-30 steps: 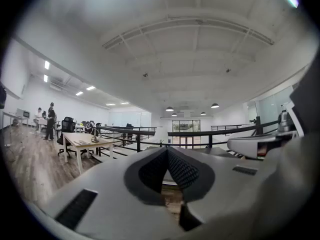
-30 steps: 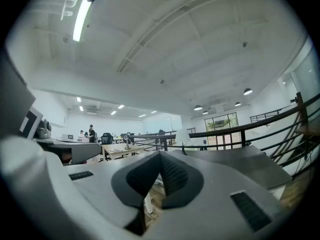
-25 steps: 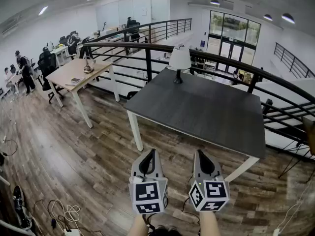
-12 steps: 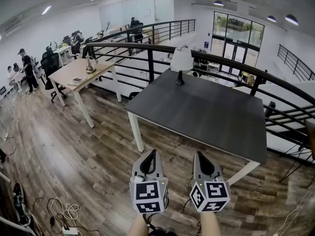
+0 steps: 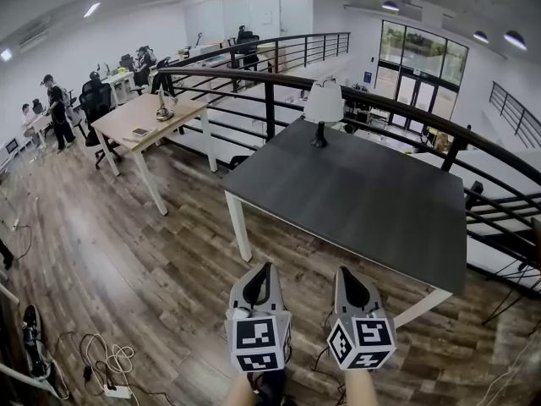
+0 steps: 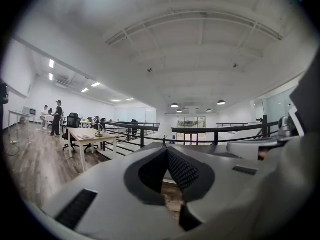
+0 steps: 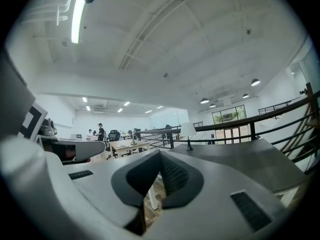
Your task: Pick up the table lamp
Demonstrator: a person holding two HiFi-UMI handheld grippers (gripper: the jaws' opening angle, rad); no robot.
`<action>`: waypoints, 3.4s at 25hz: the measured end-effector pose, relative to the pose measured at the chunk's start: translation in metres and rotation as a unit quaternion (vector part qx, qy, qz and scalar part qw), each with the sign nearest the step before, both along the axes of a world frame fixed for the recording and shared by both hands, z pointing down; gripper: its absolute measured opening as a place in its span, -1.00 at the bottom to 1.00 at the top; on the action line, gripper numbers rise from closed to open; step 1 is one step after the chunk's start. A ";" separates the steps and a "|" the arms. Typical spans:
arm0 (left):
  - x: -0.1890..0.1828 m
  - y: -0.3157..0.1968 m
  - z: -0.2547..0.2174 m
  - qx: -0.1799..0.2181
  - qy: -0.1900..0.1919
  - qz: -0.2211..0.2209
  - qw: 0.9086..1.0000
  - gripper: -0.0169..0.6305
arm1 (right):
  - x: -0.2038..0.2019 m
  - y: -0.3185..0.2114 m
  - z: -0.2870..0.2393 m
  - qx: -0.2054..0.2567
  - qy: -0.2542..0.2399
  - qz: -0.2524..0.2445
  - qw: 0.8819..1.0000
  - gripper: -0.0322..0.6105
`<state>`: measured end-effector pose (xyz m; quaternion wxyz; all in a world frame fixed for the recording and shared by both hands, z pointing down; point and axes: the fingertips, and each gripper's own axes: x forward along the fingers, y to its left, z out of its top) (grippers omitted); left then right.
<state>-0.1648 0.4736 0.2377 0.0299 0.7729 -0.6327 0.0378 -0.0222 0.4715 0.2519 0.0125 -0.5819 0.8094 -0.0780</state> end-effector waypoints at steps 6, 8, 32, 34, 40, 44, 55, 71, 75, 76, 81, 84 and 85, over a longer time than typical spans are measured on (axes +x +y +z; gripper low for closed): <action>-0.003 -0.052 0.005 0.000 0.005 0.008 1.000 -0.91 | -0.004 -0.048 0.004 -0.001 0.003 0.006 1.000 -0.91; -0.005 -0.072 0.005 0.000 0.008 0.014 1.000 -0.91 | -0.007 -0.066 0.004 -0.001 0.005 0.011 1.000 -0.91; -0.036 -0.308 0.011 -0.009 0.003 0.064 0.998 -0.91 | -0.048 -0.290 0.006 -0.010 0.008 0.053 0.999 -0.91; -0.034 -0.314 0.017 -0.015 0.006 0.064 0.998 -0.91 | -0.045 -0.296 0.011 -0.014 0.011 0.053 0.998 -0.91; -0.039 -0.342 0.032 -0.031 0.009 0.060 0.998 -0.91 | -0.046 -0.324 0.022 -0.027 0.011 0.057 0.998 -0.91; -0.034 -0.369 0.038 -0.038 0.011 0.052 0.998 -0.91 | -0.038 -0.352 0.031 -0.037 0.004 0.052 0.998 -0.91; -0.010 -0.482 0.058 -0.047 0.012 0.039 0.998 -0.91 | -0.020 -0.470 0.047 -0.039 0.002 0.036 0.999 -0.91; 0.035 -0.598 0.066 -0.051 0.030 0.032 0.998 -0.91 | 0.023 -0.578 0.067 -0.057 -0.002 0.023 0.998 -0.91; 0.039 -0.610 0.075 -0.059 0.026 0.035 0.997 -0.91 | 0.025 -0.589 0.075 -0.062 -0.001 0.024 0.998 -0.91; 0.040 -0.613 0.077 -0.060 0.025 0.036 0.997 -0.91 | 0.025 -0.592 0.076 -0.063 -0.002 0.025 0.998 -0.91; 0.046 -0.634 0.083 -0.059 0.024 0.046 0.997 -0.91 | 0.028 -0.604 0.084 -0.069 -0.003 0.036 0.997 -0.91; 0.050 -0.647 0.086 -0.062 0.026 0.055 0.996 -0.91 | 0.030 -0.614 0.091 -0.077 -0.003 0.046 0.996 -0.91; 0.052 -0.652 0.086 -0.063 0.028 0.058 0.996 -0.91 | 0.031 -0.618 0.092 -0.079 -0.004 0.050 0.996 -0.91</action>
